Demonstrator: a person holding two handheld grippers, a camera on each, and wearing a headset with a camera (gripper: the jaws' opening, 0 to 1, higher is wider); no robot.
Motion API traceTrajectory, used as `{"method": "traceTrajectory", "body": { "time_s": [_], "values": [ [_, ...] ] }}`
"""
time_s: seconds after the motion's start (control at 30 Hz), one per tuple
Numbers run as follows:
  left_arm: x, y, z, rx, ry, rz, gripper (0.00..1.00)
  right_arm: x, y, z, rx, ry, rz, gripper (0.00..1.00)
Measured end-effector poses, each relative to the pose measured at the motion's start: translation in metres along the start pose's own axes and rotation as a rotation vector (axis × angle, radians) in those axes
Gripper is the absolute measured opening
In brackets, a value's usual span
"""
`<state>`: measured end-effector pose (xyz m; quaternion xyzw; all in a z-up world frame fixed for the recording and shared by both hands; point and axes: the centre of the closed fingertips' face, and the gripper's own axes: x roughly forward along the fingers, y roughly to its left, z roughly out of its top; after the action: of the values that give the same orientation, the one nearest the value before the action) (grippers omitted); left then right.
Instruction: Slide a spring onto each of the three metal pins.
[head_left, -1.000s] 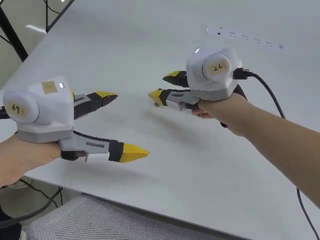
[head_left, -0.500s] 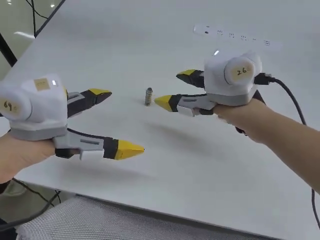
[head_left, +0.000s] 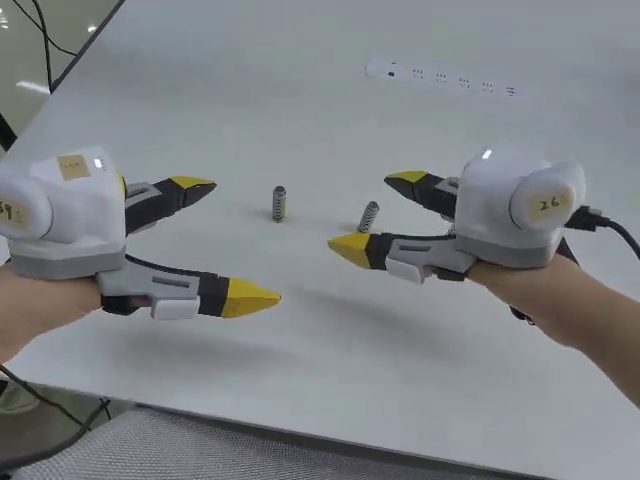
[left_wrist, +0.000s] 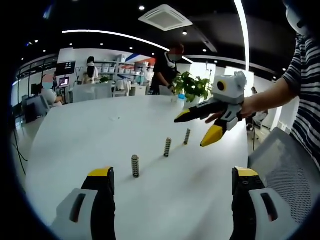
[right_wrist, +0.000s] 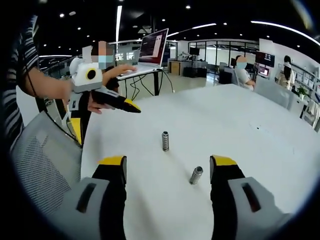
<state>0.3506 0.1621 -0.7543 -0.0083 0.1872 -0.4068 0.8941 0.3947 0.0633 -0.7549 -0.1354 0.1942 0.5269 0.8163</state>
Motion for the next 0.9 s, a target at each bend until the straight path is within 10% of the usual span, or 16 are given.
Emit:
{"method": "traceTrajectory", "body": {
  "time_s": [0.5, 0.9],
  "values": [
    [0.002, -0.006, 0.005, 0.000, -0.004, -0.013, 0.97, -0.055, 0.003, -0.032, 0.303, -0.141, -0.042, 0.99],
    [-0.002, -0.008, 0.006, -0.009, -0.016, -0.007, 0.97, -0.087, -0.004, -0.076, 0.171, 0.009, -0.089, 1.00]
  ]
}}
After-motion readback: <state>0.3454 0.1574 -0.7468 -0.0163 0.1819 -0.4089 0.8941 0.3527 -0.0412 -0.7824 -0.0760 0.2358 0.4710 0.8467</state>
